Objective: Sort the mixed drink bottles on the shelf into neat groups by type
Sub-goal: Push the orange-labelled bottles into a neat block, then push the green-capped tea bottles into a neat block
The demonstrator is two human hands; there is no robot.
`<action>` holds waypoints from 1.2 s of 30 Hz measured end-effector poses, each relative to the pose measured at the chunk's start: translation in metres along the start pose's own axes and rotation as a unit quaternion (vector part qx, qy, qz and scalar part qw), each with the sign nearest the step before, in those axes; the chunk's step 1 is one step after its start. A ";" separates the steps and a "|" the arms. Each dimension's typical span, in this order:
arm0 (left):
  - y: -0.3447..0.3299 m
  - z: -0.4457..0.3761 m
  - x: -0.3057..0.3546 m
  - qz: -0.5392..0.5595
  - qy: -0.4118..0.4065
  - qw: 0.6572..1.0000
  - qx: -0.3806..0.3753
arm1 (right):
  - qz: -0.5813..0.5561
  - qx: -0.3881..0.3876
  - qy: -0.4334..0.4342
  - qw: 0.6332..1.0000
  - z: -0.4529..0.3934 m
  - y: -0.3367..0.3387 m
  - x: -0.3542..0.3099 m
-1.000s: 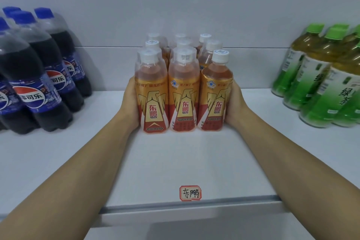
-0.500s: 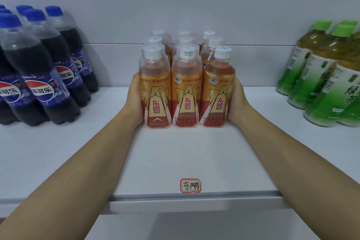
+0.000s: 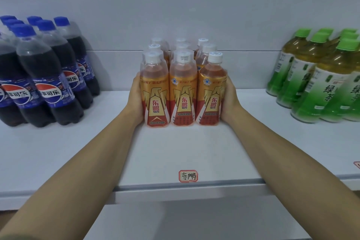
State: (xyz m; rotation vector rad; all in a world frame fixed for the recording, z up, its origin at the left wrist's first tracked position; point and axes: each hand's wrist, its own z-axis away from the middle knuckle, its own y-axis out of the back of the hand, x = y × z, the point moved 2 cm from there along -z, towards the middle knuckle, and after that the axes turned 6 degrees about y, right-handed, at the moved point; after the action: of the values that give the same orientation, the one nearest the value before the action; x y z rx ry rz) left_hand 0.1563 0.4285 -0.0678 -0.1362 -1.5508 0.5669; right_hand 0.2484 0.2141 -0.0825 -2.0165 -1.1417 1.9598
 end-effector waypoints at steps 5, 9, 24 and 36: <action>0.006 0.009 0.007 -0.089 0.004 0.994 0.060 | 0.102 0.029 -0.011 0.994 0.006 0.002 -0.008; 0.021 0.028 0.039 -0.309 -0.040 0.944 0.108 | 0.408 0.085 0.010 0.909 0.014 0.019 -0.031; -0.127 0.122 -0.025 -0.676 -0.330 0.626 -0.206 | 0.890 -0.094 0.215 0.390 0.149 0.052 -0.138; -0.282 0.005 -0.113 -0.645 -0.149 0.727 -0.185 | 0.892 -0.034 0.301 0.336 0.194 0.208 -0.274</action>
State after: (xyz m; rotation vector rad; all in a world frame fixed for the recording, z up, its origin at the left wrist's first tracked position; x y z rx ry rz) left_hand 0.2335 0.1348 -0.0484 0.7446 -1.6344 -0.8828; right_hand 0.1950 -0.1696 -0.0064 -3.5067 2.1350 0.2391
